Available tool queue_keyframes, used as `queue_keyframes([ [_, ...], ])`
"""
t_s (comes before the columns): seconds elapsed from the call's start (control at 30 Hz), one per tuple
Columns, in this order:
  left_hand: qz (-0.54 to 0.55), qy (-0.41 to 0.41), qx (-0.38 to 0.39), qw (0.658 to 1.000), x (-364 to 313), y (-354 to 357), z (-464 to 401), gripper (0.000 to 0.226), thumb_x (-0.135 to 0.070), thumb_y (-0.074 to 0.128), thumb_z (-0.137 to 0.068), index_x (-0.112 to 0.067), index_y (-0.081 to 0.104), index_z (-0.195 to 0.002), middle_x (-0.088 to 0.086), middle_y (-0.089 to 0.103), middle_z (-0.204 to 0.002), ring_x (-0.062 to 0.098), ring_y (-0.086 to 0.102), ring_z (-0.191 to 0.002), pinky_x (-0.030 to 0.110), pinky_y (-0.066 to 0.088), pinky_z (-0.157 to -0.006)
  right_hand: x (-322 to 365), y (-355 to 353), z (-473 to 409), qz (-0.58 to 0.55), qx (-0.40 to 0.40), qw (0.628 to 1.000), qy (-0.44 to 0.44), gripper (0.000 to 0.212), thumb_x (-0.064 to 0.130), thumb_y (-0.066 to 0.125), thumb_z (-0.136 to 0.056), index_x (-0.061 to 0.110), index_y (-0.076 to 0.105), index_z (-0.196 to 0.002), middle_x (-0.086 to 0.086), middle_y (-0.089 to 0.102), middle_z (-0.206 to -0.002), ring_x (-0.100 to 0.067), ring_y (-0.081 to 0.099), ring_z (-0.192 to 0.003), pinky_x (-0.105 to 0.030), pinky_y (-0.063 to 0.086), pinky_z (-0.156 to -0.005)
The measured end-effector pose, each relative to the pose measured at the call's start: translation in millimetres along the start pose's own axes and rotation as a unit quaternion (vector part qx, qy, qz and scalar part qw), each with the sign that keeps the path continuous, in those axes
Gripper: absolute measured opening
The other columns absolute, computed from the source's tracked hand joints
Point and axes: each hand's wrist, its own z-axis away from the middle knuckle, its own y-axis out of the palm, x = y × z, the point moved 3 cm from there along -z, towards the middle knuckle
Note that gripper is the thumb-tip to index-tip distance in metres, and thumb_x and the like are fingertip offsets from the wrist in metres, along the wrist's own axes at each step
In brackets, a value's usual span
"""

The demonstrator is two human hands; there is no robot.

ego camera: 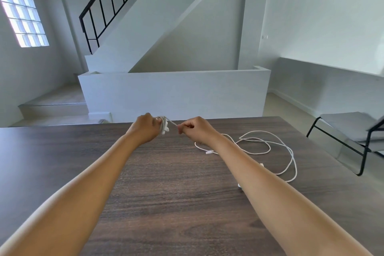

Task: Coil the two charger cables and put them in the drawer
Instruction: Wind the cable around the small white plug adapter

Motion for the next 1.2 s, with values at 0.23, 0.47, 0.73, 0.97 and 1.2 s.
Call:
queue_keyframes([
  [0.23,0.414,-0.225,-0.061,0.88,27,1,-7,0.037,-0.035,0.054,-0.095,0.002,0.061,-0.093,0.013,0.069,-0.081,0.024,0.069,-0.075,0.037,0.058,-0.076,10,24,1,-0.066,0.077,0.994,0.028,0.023,0.035,0.056,-0.094,0.025,0.07,-0.078,0.003,0.042,-0.059,-0.01,0.032,-0.049,-0.022,0.028,-0.046],
  [0.47,0.625,-0.235,0.023,0.744,6,-16,4,0.016,-0.016,0.048,-0.098,-0.005,0.059,-0.095,0.013,0.064,-0.087,0.021,0.062,-0.078,0.03,0.058,-0.049,7,35,5,-0.118,0.165,0.977,0.058,0.021,0.027,0.051,-0.099,0.013,0.066,-0.093,-0.002,0.054,-0.065,-0.008,0.047,-0.051,-0.015,0.038,-0.042],
  [0.73,0.613,-0.135,0.199,0.753,4,-23,18,0.026,-0.02,0.041,-0.1,-0.001,0.06,-0.101,0.012,0.068,-0.082,0.02,0.068,-0.074,0.031,0.06,-0.068,-4,24,3,-0.026,0.193,0.979,0.062,0.025,0.028,0.054,-0.097,0.008,0.07,-0.1,-0.004,0.067,-0.076,-0.014,0.061,-0.069,-0.024,0.046,-0.066],
  [0.97,0.457,-0.028,0.429,0.779,0,-44,31,0.047,-0.035,0.077,-0.075,0.001,0.066,-0.104,0.016,0.068,-0.089,0.022,0.067,-0.074,0.027,0.057,-0.064,-18,-5,3,0.003,0.168,0.983,0.08,0.022,0.029,0.064,-0.091,0.012,0.073,-0.1,0.002,0.063,-0.068,-0.008,0.061,-0.063,-0.019,0.049,-0.06],
  [1.2,0.198,-0.04,0.541,0.817,-23,-29,43,0.035,-0.019,0.051,-0.095,0.006,0.055,-0.12,0.013,0.063,-0.1,0.021,0.063,-0.081,0.031,0.056,-0.079,6,-10,-2,0.07,0.14,0.987,0.035,0.014,0.021,0.075,-0.082,0.01,0.077,-0.091,-0.003,0.067,-0.07,-0.006,0.059,-0.063,-0.024,0.048,-0.065],
])
